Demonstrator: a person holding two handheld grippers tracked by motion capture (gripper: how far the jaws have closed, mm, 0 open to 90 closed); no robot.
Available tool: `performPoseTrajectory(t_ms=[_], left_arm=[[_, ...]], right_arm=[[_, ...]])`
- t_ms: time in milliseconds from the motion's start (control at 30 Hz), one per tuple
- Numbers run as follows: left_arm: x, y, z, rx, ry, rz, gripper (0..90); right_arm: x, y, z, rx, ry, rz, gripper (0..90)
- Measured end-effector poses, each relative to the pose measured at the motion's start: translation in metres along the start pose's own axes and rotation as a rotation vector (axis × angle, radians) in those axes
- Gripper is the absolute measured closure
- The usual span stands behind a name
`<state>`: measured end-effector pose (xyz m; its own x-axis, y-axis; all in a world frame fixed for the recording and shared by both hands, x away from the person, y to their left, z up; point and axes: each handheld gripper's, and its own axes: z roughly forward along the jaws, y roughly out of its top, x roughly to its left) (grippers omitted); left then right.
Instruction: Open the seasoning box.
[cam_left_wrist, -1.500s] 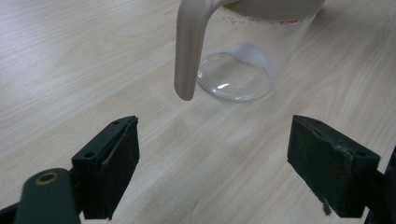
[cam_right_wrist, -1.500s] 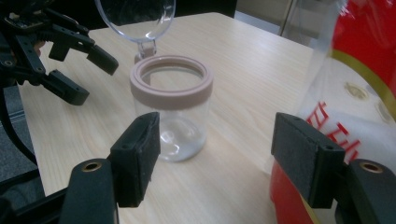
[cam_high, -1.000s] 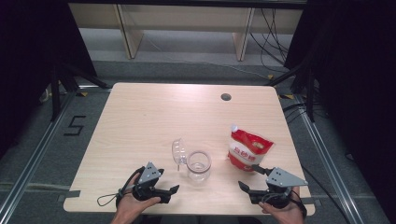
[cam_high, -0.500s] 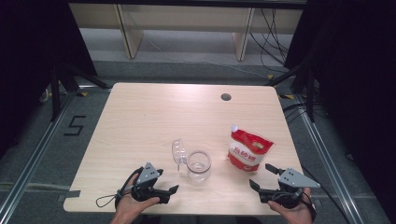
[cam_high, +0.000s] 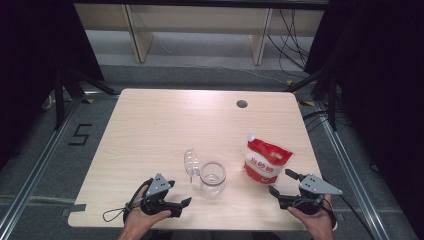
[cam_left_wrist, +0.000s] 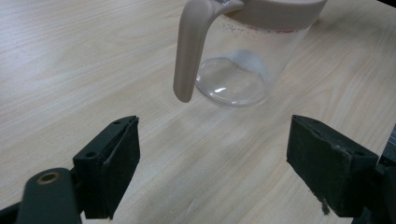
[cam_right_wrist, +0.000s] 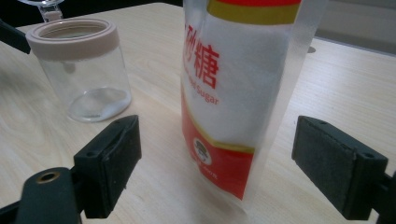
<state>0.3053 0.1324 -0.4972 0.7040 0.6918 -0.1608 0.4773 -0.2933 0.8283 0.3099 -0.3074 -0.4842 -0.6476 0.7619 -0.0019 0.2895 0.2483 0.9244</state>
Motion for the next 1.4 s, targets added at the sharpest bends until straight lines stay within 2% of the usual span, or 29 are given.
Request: performPoseTrajectory(t_ms=[33,100,133,167,200,333,367,400,433,467,500,533,633,700,767,800,833,867,900,1067,1100,1167,1267,1300,1333,1367,1400], left_arm=[[-0.001,0.0,0.0,-0.004,0.004,-0.006,17.1],[-0.001,0.0,-0.002,0.001,0.009,-0.003,17.0],[-0.001,0.0,-0.002,0.002,0.012,0.0,17.1],[-0.001,0.0,-0.002,0.0,0.008,-0.001,17.1],[-0.001,0.0,-0.002,0.001,0.006,-0.002,17.1],[0.001,0.0,-0.002,-0.005,0.015,-0.003,17.1],[0.0,0.0,-0.002,-0.003,0.019,-0.012,17.0],[0.0,0.0,-0.002,-0.005,0.018,-0.01,17.1],[0.0,0.0,-0.003,-0.004,0.021,-0.012,17.0],[0.001,0.0,-0.002,-0.006,0.013,-0.009,17.0],[0.0,0.0,-0.002,-0.011,0.012,-0.01,17.1],[0.001,0.0,-0.002,-0.004,0.012,-0.003,17.1],[0.001,0.0,-0.003,0.007,0.02,0.002,17.0],[0.002,0.0,-0.002,0.002,0.012,0.001,17.1],[0.002,0.001,-0.002,0.008,0.012,0.001,17.1],[0.001,0.0,-0.001,-0.005,0.013,-0.005,17.1],[0.003,0.0,-0.002,0.007,0.014,0.01,17.0],[0.002,0.0,-0.002,0.005,0.014,0.002,17.1],[0.003,0.0,-0.002,0.005,0.016,0.001,17.1],[0.002,0.001,-0.002,0.007,0.014,0.004,17.1],[0.002,0.001,-0.002,0.008,0.013,0.004,17.1],[0.002,0.001,-0.002,0.007,0.018,0.003,17.0],[0.003,0.001,-0.002,0.0,0.016,0.0,17.1],[0.003,0.001,-0.002,-0.002,0.016,-0.003,17.0],[0.003,0.001,-0.002,-0.002,0.016,0.0,17.1],[0.003,0.001,-0.002,0.007,0.019,0.002,17.1],[0.003,0.001,-0.002,0.007,0.018,0.004,17.1]], right_arm=[[-0.002,0.0,0.001,-0.012,-0.003,-0.019,16.2],[0.001,-0.001,0.003,-0.001,0.008,0.01,16.1],[0.0,-0.001,0.005,-0.008,0.009,-0.017,15.9],[0.0,-0.001,0.008,-0.002,0.029,-0.018,15.8],[-0.001,-0.001,0.008,-0.002,0.028,-0.026,16.0],[-0.003,-0.002,0.011,-0.007,0.008,-0.004,15.6],[-0.005,-0.001,0.011,-0.006,0.0,-0.019,15.6],[-0.006,-0.001,0.013,-0.005,0.013,-0.022,15.6],[-0.005,-0.002,0.014,-0.01,-0.001,-0.018,15.6],[-0.003,-0.001,0.013,0.02,0.009,0.006,15.6],[-0.006,-0.001,0.015,0.004,0.018,-0.035,15.7],[-0.005,-0.002,0.016,0.009,0.027,-0.031,15.7],[-0.006,-0.001,0.02,0.008,0.016,-0.066,15.7],[-0.005,-0.001,0.021,0.023,0.018,-0.047,15.7],[-0.007,-0.001,0.025,0.009,0.017,-0.066,15.7],[-0.006,-0.001,0.026,0.017,0.023,-0.053,15.7],[-0.007,-0.001,0.027,0.008,0.008,-0.073,15.8],[-0.006,-0.001,0.027,0.015,0.011,-0.049,16.0],[-0.007,-0.001,0.029,0.004,0.024,-0.051,16.1],[-0.007,-0.001,0.033,-0.004,0.03,-0.061,18.8],[-0.007,-0.001,0.033,-0.003,0.017,-0.059,18.8],[-0.008,-0.001,0.035,-0.009,0.028,-0.056,18.8],[-0.009,-0.001,0.036,-0.011,0.03,-0.03,18.7],[-0.012,-0.001,0.037,-0.029,0.022,-0.061,18.7],[-0.011,-0.001,0.036,-0.017,0.026,-0.027,18.7],[-0.011,-0.002,0.036,-0.015,0.012,-0.02,18.8],[-0.011,-0.002,0.036,-0.018,0.021,-0.016,18.9]])
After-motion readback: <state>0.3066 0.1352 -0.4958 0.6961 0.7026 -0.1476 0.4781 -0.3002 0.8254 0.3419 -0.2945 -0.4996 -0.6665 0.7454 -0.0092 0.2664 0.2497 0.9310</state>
